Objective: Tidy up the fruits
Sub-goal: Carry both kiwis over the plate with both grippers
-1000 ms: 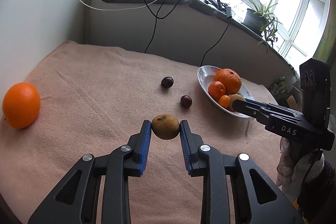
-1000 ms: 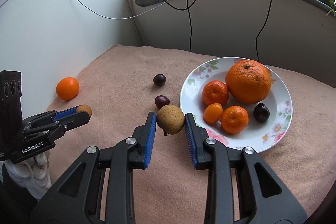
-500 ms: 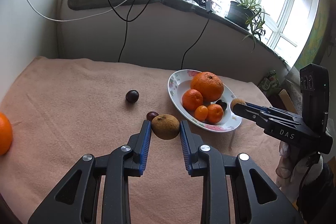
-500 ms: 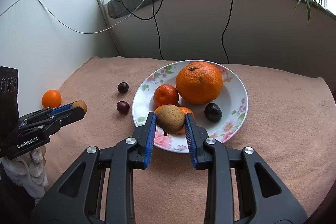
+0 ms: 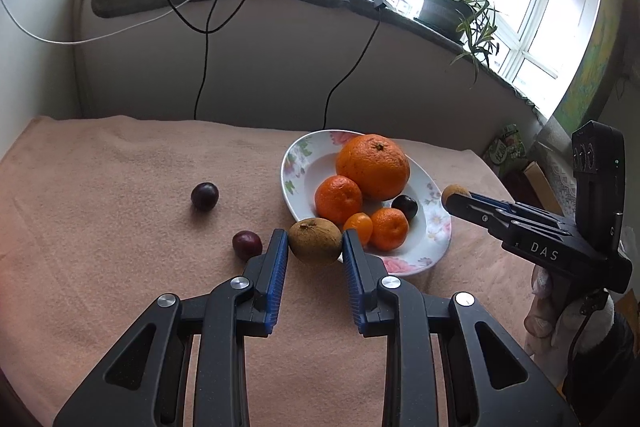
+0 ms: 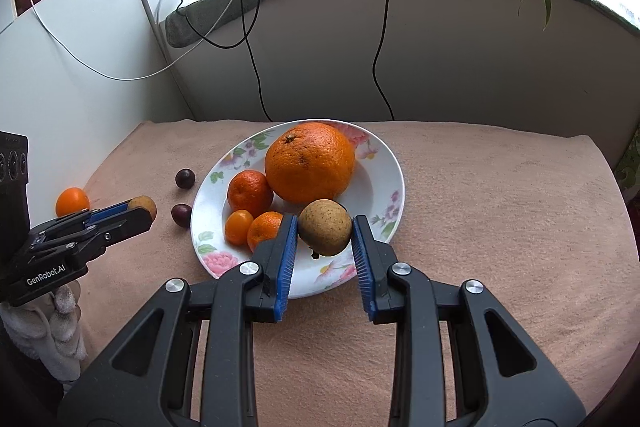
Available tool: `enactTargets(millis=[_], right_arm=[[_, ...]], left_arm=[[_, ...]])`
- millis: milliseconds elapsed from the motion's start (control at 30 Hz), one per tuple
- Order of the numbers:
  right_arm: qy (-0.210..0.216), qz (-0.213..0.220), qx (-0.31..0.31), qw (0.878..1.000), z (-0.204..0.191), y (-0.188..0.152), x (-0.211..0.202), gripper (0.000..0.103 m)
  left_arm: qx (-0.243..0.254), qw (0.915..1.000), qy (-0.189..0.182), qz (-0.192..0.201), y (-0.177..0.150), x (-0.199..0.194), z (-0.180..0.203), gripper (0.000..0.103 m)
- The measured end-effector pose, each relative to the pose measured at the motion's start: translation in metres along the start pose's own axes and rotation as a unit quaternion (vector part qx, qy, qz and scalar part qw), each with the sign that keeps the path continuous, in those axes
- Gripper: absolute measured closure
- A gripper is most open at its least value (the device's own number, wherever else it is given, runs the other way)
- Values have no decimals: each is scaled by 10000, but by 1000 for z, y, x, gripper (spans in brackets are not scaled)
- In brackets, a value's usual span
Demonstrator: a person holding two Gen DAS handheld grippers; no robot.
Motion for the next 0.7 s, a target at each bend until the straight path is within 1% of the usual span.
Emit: enactTargets(millis=[267, 700], right_arm=[[-47, -41, 88, 9999, 13, 3, 8, 74], [-51, -67, 129, 9999, 18, 11, 17, 74]], left_arm=[[48, 9999, -8, -117, 5, 14, 8, 77], [189, 9997, 30, -180, 14, 25, 20, 77]])
Point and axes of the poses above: each gripper's, at about its wrist camera, not at the fingertips, and x roughly the way its jaws point, z to its right, y to its top, the point moved 2 cm from there along x, roughly the way its jaws point, and after that the axes turned 15 degrees about -z, right-handed, at the moved point
